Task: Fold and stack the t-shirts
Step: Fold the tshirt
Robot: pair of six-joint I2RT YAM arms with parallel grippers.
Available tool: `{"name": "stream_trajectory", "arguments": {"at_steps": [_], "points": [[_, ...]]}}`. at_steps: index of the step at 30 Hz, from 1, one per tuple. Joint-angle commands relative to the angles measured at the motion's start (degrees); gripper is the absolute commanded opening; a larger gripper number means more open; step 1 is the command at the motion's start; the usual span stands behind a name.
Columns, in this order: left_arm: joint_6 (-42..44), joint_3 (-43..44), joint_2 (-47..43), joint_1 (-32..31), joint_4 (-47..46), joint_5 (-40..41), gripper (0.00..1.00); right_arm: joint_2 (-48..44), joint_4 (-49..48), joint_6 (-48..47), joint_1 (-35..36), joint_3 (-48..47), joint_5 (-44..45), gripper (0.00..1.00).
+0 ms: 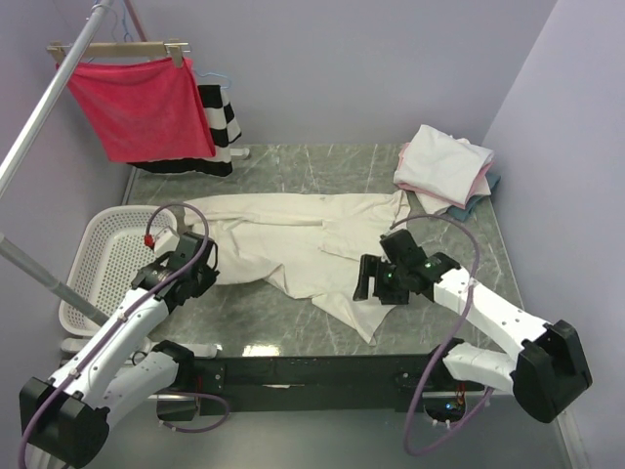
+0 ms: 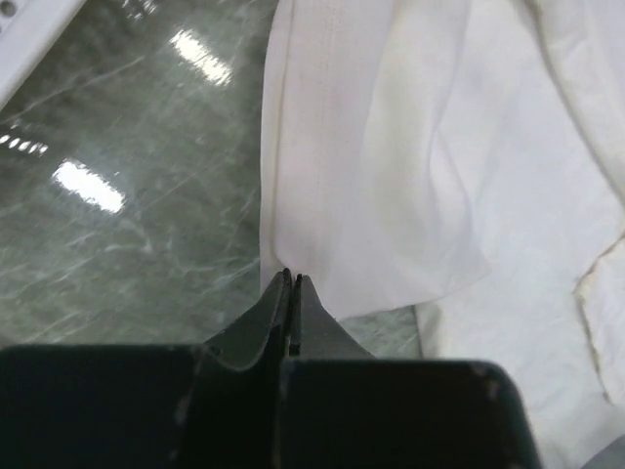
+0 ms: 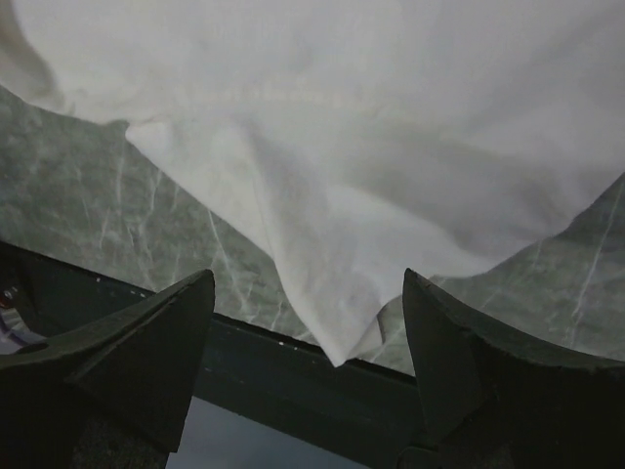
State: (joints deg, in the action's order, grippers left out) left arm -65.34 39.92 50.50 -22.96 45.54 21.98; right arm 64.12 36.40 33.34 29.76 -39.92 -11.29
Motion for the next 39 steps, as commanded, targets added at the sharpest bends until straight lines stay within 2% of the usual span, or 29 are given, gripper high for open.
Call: {"name": "stream_trajectory", "arguments": {"at_steps": [1,7,14,20,28,31,33,34,39], "points": [[-1.46,2.61,-0.66,-0.24,6.05,0.08,0.01,-3.38,4.37,8.57,6.79,2.82,6.80,0.84],[0.21,9.20,-2.07,-0.07,11.22,5.00,0.01,-6.90,5.25,19.55,20.05,7.04,14.18,0.83],[2.76,13.08,-0.67,0.20,15.01,5.97,0.01,-8.39,7.01,31.32,28.76,10.74,20.25,0.81],[3.82,11.85,-1.11,0.64,16.60,5.71,0.01,-6.20,1.75,33.02,32.64,11.53,22.18,0.77],[4.35,12.02,-1.81,0.99,16.95,5.97,0.01,3.99,-2.12,30.82,33.87,10.39,27.72,0.75],[4.26,11.58,-1.63,1.08,16.86,5.80,0.01,7.24,-2.30,30.65,33.88,9.95,29.40,0.65],[4.35,11.67,-1.46,1.08,16.86,5.71,0.01,8.74,-3.09,30.82,34.31,9.95,28.96,0.53],[4.52,11.67,-1.46,1.08,16.86,5.71,0.01,8.92,-3.09,30.90,34.40,9.86,28.87,0.44],[4.61,11.58,-1.37,1.08,16.95,5.62,0.01,6.47,-0.28,32.75,35.63,10.13,28.78,0.26]]}}
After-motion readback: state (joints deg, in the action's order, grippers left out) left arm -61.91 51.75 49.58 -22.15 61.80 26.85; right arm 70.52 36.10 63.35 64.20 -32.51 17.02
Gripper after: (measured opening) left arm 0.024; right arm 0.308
